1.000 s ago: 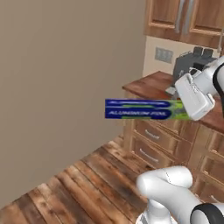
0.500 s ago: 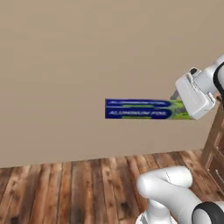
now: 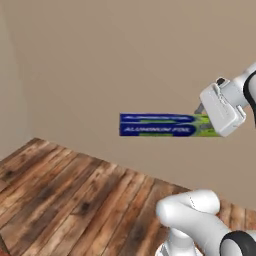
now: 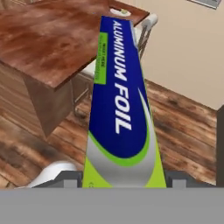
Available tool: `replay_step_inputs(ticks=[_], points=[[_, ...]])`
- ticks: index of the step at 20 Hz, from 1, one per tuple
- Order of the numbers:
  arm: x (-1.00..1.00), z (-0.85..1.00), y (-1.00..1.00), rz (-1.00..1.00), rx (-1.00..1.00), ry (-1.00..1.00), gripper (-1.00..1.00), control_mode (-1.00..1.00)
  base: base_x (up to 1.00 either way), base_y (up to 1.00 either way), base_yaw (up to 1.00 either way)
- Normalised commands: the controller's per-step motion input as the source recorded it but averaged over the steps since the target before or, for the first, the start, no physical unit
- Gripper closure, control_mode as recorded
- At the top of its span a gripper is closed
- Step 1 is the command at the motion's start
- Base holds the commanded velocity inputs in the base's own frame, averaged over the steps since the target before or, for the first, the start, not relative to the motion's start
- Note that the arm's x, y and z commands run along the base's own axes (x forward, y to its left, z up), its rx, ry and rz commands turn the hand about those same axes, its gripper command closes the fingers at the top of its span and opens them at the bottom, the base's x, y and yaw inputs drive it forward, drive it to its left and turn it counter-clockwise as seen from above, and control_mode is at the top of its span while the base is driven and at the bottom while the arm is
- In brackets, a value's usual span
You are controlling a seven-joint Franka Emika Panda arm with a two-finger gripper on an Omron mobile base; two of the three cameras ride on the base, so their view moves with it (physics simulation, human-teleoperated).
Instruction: Retrieve the tupperware and aluminum foil from the cabinet and place them on the dining counter near the plate with hot dog and lemon wedge to prepare for storing leftovers.
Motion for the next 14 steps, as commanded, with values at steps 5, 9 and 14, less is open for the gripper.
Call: replay_step_inputs(ticks=[5, 9, 14], points=[[0.0, 0.0, 0.0, 0.0, 0.0, 0.0, 1.0, 1.0, 0.53, -0.18, 0.87], [0.0, 0.0, 0.0, 0.0, 0.0, 0.0, 1.0, 1.0, 0.52, -0.18, 0.87], [0.0, 0.0, 0.0, 0.0, 0.0, 0.0, 1.0, 1.0, 0.57, -0.18, 0.85]])
